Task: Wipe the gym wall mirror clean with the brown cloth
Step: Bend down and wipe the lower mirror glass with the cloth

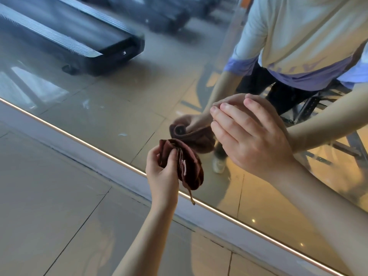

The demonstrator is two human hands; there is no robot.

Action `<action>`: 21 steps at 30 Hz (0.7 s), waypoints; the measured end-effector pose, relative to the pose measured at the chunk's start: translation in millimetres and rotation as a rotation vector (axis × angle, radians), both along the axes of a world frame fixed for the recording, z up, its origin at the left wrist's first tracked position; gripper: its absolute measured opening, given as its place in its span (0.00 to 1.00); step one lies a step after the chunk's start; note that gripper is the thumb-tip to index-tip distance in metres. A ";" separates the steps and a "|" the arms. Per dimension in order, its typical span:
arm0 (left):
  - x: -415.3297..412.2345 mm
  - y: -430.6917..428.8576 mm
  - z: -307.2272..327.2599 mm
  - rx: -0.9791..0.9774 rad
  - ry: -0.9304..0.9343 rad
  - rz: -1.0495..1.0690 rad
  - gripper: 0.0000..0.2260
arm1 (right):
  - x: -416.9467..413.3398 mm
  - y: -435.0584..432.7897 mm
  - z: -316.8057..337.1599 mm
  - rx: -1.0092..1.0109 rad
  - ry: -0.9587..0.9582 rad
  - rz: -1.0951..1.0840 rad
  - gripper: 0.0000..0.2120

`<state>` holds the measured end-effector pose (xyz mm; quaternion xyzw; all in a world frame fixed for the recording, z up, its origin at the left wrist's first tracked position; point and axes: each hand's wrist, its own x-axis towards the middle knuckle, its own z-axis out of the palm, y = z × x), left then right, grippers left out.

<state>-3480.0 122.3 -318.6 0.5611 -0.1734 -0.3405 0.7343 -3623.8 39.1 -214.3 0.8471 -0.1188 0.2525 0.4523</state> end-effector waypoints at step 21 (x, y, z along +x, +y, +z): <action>-18.5 -7.5 -11.5 0.144 -0.134 0.133 0.07 | 1.9 -0.9 -1.6 -0.008 -0.008 -0.006 0.09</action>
